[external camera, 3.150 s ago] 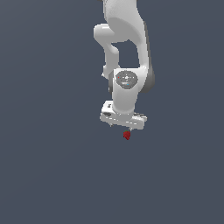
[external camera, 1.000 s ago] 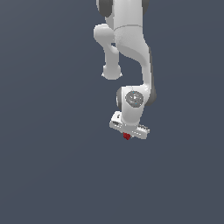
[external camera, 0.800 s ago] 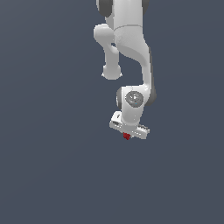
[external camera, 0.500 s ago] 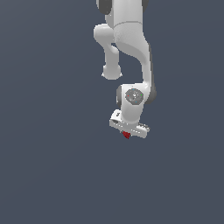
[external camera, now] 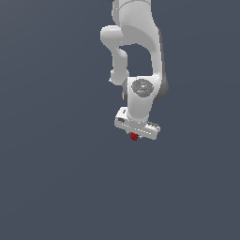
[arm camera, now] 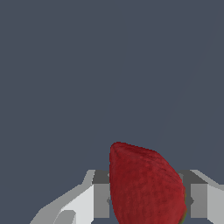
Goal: Pick up the object and move it to a goal position.
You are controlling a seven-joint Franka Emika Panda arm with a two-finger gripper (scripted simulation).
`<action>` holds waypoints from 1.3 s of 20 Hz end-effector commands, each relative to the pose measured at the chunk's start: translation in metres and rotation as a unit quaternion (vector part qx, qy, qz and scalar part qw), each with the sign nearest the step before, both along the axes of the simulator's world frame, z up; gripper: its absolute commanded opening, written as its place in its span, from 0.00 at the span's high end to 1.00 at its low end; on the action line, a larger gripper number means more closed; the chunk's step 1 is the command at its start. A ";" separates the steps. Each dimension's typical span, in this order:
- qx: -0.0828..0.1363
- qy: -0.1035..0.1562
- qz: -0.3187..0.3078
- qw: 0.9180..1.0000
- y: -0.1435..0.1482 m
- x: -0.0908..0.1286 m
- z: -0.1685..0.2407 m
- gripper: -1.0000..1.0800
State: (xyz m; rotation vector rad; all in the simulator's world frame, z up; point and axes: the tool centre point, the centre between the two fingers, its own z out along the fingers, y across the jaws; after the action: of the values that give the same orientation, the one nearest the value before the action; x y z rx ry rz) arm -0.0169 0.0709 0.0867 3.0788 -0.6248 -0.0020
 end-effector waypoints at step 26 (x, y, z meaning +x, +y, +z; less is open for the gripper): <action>0.000 -0.001 -0.001 1.000 -0.060 -0.071 0.294 1.00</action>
State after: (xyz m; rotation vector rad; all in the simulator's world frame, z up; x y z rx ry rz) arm -0.0835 0.0138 0.3644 3.0794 -0.6271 0.0005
